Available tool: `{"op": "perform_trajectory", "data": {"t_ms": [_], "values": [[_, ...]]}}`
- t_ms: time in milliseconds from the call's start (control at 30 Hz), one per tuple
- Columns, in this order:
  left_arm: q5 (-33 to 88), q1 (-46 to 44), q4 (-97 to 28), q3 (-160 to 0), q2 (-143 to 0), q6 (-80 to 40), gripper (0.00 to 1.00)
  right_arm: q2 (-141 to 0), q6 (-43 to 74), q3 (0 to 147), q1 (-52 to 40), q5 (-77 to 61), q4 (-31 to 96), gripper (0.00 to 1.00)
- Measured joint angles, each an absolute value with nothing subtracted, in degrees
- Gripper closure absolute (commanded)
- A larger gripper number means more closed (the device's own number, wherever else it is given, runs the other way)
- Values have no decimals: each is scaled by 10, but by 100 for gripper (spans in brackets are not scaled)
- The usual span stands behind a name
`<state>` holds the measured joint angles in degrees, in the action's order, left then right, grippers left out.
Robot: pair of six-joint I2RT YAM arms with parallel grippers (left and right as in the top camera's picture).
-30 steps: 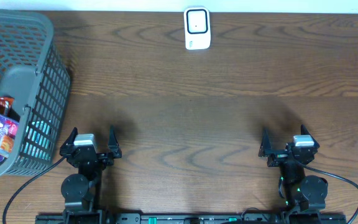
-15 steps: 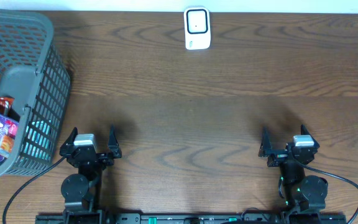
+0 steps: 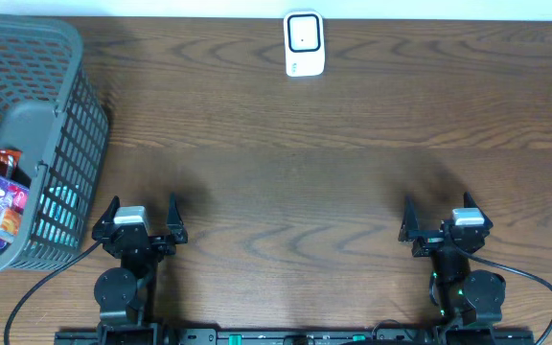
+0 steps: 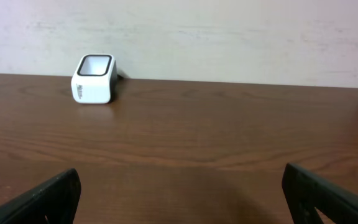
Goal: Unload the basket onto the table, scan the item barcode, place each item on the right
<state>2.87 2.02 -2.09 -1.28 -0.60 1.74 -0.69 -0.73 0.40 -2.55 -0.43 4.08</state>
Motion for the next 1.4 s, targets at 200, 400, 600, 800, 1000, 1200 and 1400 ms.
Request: {"op": "perform_trajectory", "data": {"t_ms": [200,400,600,800,1000,1200,1400], "values": [[29,20,-21,-13,-6,17,2,-7,-7,4,-25,-4,41,1],[29,20,-21,-13,-6,17,2,-7,-7,4,-25,-4,41,1],[29,20,-21,-13,-6,17,2,-7,-7,4,-25,-4,41,1],[29,20,-21,-13,-6,17,2,-7,-7,4,-25,-4,41,1],[29,20,-21,-13,-6,17,2,-7,-7,4,-25,-4,41,1],[68,20,-15,-13,-6,-25,2,-7,-7,4,-25,-4,41,1],[217,20,3,-13,-6,-208,2,-7,-7,4,-25,-4,41,1]]}}
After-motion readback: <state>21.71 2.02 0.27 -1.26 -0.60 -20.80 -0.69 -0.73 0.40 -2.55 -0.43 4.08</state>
